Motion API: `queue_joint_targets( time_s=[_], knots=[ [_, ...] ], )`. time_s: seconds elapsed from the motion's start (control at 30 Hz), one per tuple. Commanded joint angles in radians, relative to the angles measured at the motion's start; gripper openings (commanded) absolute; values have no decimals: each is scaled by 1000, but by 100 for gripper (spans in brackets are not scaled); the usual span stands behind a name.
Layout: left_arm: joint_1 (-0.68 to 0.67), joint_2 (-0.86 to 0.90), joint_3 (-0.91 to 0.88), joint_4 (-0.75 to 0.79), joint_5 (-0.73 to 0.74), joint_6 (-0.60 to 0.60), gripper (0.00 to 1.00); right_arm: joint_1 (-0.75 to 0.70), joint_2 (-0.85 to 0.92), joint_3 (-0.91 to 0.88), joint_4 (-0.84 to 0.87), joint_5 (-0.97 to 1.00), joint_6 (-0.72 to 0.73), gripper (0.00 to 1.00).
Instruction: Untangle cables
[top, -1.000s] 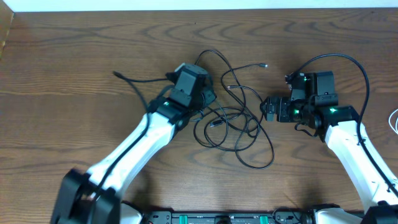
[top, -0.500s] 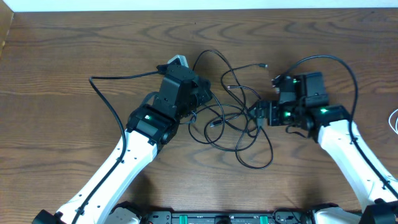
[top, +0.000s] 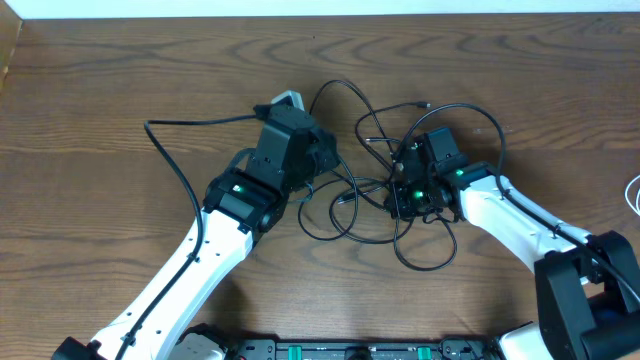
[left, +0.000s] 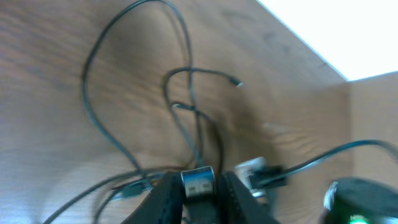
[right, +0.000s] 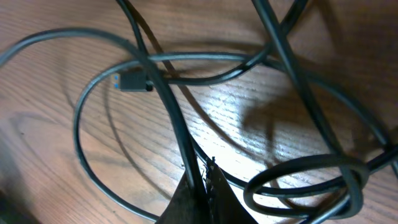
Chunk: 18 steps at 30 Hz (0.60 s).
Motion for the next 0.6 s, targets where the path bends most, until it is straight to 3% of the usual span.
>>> queue_joint_targets(
  time_s=[0.0,0.1,0.3,0.57],
  knots=[
    [3,-10,-2,-66,-98,64,37,-34,-84,24,3,-37,-48,1],
    [3,-10,-2,-116,-166,64,59,-74,-178,51,10,-53,-51,1],
    [2,-10,-2,-149,-198,64,78,-124,-387,62,74,-165,-51,1],
    [2,18,-2,-149,-196,63,86,-122,-523,62,129,-227,-51,1]
  ],
)
